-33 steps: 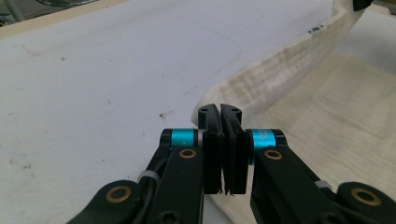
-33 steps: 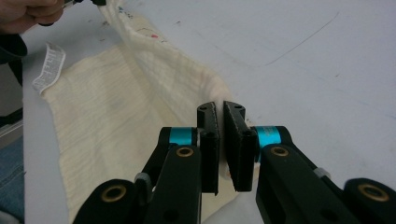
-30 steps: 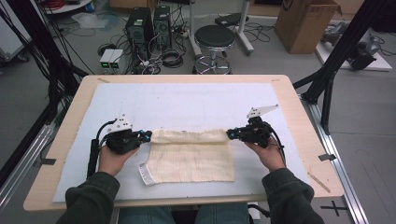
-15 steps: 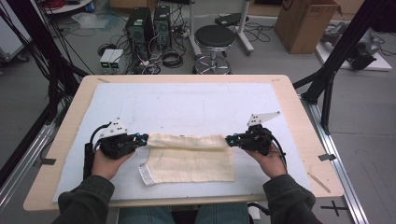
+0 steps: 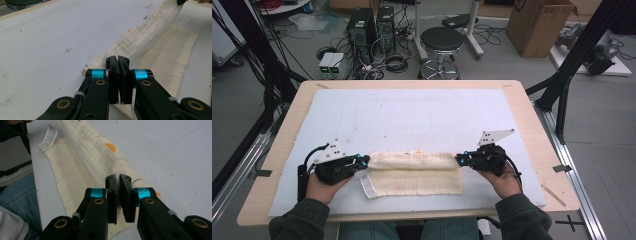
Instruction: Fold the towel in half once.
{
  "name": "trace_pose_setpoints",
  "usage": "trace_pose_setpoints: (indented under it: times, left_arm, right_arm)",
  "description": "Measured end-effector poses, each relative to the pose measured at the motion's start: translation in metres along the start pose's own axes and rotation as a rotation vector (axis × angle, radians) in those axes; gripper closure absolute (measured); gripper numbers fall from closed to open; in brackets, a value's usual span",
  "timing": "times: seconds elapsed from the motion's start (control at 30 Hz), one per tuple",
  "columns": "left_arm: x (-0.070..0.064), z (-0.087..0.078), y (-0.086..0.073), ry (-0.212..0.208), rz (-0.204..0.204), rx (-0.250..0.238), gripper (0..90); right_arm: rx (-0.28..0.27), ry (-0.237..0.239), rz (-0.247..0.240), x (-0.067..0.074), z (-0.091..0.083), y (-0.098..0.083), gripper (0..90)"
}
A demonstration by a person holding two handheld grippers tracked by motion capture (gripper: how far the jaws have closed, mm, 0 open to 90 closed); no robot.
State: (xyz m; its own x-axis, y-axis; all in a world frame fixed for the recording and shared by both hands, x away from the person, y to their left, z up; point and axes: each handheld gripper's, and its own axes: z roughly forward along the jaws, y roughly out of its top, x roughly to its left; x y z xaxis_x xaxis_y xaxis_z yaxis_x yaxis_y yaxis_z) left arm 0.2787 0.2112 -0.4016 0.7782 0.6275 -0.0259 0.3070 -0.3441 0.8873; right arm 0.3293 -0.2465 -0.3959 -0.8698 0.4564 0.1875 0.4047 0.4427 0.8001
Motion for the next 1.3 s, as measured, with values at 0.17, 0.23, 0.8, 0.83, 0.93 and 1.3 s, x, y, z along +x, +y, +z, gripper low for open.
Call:
trace_pose_setpoints:
  times: [0.17, 0.23, 0.8, 0.83, 0.93, 1.3]
  left_arm:
    - [-0.008, 0.002, -0.013, -0.019, 0.013, 0.030, 87.0]
    - [-0.009, 0.002, -0.017, -0.025, 0.008, 0.034, 87.0]
    - [-0.016, -0.006, -0.027, -0.128, -0.027, 0.034, 65.3]
    - [-0.015, -0.007, -0.026, -0.132, -0.032, 0.026, 63.2]
    - [-0.013, -0.011, -0.023, -0.135, -0.054, 0.006, 56.8]
    - [-0.020, 0.017, -0.019, -0.123, 0.000, 0.114, 66.6]
  right_arm:
    - [0.010, -0.002, 0.000, 0.006, 0.001, -0.009, 84.5]
    - [0.017, -0.001, -0.004, 0.009, 0.003, -0.013, 84.5]
    - [0.045, 0.043, -0.004, 0.023, 0.003, -0.032, 71.3]
    - [0.033, 0.052, -0.003, 0.024, 0.001, -0.032, 69.0]
    - [0.004, 0.056, -0.009, 0.027, -0.005, -0.028, 64.8]
    - [0.081, 0.069, -0.038, 0.033, 0.017, -0.022, 65.0]
